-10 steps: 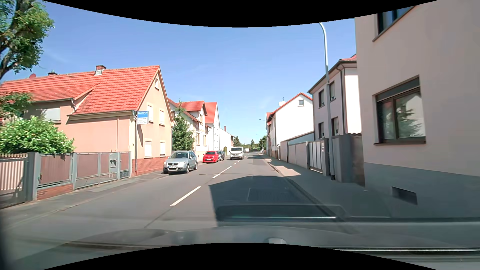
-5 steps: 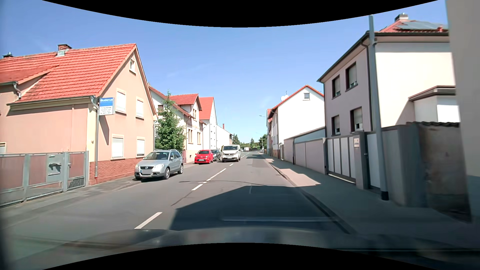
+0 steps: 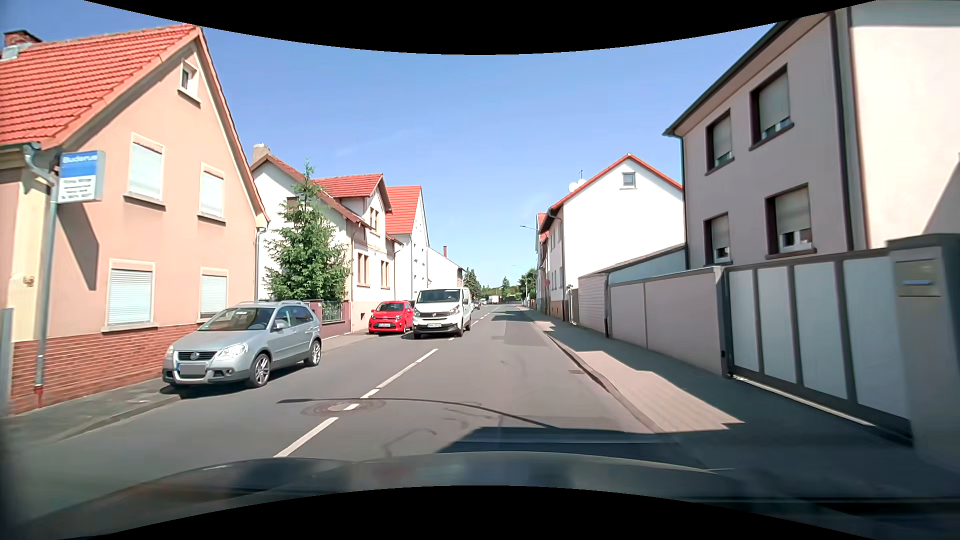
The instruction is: Follow the waypoints while adhering to traffic rules and regulations
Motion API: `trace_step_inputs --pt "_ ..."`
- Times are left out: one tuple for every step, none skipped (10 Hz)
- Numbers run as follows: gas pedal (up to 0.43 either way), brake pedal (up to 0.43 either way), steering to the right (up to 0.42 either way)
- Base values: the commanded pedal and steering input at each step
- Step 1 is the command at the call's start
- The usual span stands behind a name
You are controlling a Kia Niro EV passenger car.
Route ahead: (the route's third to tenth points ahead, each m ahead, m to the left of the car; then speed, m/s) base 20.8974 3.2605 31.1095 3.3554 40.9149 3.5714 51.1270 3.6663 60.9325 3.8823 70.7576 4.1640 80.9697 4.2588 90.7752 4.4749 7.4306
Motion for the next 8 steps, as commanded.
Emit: trace_step_inputs --pt "0.020 0.000 -0.012" --pt "0.020 0.000 -0.012" --pt "0.020 0.000 -0.012" --pt "0.020 0.000 -0.012" --pt "0.028 0.000 -0.011" --pt "0.028 0.000 -0.010" --pt "0.028 0.000 -0.010" --pt "0.039 0.000 -0.010"
